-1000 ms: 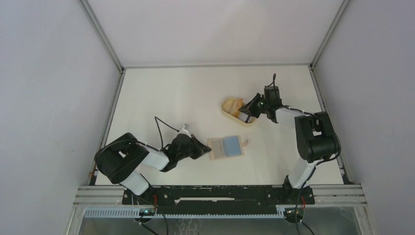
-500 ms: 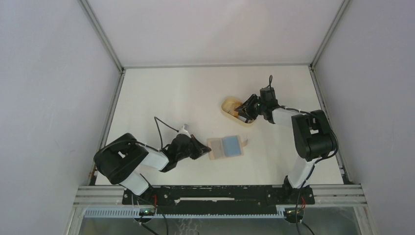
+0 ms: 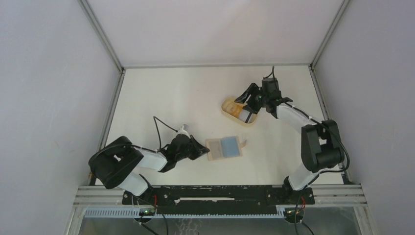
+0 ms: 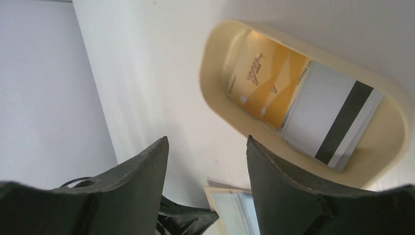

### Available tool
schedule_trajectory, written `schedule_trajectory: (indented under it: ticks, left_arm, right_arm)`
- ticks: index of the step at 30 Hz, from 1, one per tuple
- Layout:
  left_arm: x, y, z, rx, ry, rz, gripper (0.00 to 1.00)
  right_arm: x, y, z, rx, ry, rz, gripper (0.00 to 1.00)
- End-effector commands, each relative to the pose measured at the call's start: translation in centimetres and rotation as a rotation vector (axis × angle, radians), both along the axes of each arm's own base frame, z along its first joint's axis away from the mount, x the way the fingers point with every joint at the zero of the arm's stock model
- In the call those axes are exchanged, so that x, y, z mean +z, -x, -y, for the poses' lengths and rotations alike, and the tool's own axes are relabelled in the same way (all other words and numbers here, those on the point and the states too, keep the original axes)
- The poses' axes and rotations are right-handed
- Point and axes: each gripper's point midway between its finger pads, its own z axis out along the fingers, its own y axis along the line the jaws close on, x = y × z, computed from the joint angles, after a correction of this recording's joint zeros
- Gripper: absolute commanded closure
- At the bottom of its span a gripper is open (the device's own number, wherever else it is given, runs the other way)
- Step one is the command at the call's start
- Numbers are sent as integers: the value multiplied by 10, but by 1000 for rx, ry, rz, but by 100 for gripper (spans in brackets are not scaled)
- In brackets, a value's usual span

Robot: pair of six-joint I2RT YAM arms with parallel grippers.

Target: Take the credit cards out of the card holder

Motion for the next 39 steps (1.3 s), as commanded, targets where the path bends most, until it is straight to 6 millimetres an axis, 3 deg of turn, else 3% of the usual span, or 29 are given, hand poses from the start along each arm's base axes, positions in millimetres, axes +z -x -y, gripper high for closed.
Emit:
schedule_trajectory:
  ticks: [1,8,14,28,35,39]
  left_arm:
    - [-22,10,-27,-8,-200,-28,100]
    - [21,-5,-29,-52,-330,54,100]
    - [60,-13,-31,-117,-439,104,100]
    - [163,-34,-47,-222,-669,257,100]
    - [203,-34,-43,-267,-673,286,100]
    - [229,-33,-53,-241,-699,326,100]
  right_arm:
    - [45,9,10,35,110,112,32]
    - [55,55,7,144,393,230,15]
    - [46,89,1,208,411,267,13]
    - [65,124,-28,414,241,420,12]
    - [67,129,-26,441,216,436,12]
    - [64,132,-19,425,222,459,12]
